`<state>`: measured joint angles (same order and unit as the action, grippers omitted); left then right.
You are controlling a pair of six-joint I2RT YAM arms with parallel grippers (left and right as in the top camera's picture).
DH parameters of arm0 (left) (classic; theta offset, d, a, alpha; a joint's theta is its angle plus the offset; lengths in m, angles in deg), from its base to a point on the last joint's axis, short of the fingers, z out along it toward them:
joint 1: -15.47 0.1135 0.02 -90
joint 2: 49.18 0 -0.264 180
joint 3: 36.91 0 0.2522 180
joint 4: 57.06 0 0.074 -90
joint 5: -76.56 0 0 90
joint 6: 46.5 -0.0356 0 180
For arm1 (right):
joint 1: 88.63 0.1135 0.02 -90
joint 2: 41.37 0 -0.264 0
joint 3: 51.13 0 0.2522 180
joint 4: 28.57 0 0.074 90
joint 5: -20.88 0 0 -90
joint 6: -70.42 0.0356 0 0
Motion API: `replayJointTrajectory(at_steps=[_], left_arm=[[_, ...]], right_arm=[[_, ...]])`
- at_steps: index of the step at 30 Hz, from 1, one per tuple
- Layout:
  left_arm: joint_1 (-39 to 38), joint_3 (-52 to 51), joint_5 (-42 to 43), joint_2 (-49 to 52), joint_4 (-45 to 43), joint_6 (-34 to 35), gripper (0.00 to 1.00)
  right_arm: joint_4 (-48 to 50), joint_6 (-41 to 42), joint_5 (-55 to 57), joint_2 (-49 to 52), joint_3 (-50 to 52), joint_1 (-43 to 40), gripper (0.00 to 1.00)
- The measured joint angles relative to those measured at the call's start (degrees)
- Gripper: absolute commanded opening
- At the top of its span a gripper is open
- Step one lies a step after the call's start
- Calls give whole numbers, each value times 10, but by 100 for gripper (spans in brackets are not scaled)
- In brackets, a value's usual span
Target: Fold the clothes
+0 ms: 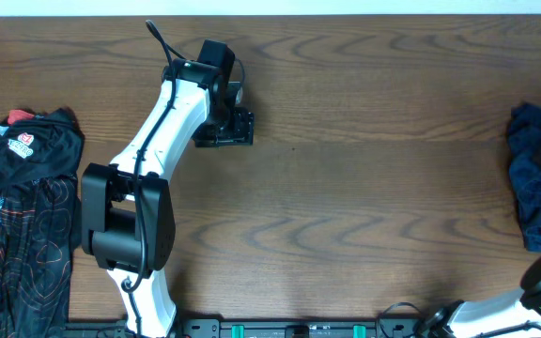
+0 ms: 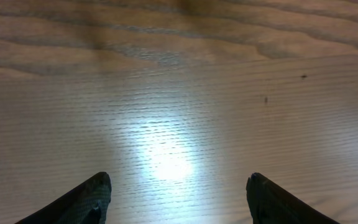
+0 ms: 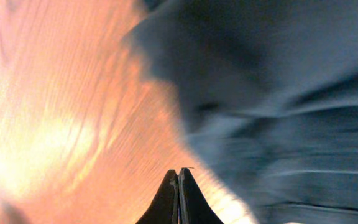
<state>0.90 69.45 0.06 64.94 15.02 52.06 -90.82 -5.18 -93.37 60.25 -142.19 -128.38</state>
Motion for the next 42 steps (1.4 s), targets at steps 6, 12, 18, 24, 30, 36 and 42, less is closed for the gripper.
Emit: replayJointTrajectory(at_steps=[6, 12, 18, 24, 30, 36, 42], left_arm=[[16, 0, -5, 0, 2, 0, 72], [39, 0, -6, 0, 19, 0, 72], [54, 0, -6, 0, 27, 0, 72], [57, 0, -7, 0, 28, 0, 72], [57, 0, -7, 0, 27, 0, 72], [57, 0, -5, 0, 25, 0, 72], [57, 0, -4, 0, 19, 0, 73]], right_arm=[[-1, -14, -2, 27, -8, 127, 1], [-12, 16, 9, 130, -9, 145, 1], [-22, 28, 5, 180, -11, 127, 1], [-21, 30, 8, 180, -12, 108, 1], [-20, 34, 15, 180, -14, 66, 1], [-28, 40, 47, 180, -28, 6, 1], [-49, 42, 79, 180, -66, -20, 1]])
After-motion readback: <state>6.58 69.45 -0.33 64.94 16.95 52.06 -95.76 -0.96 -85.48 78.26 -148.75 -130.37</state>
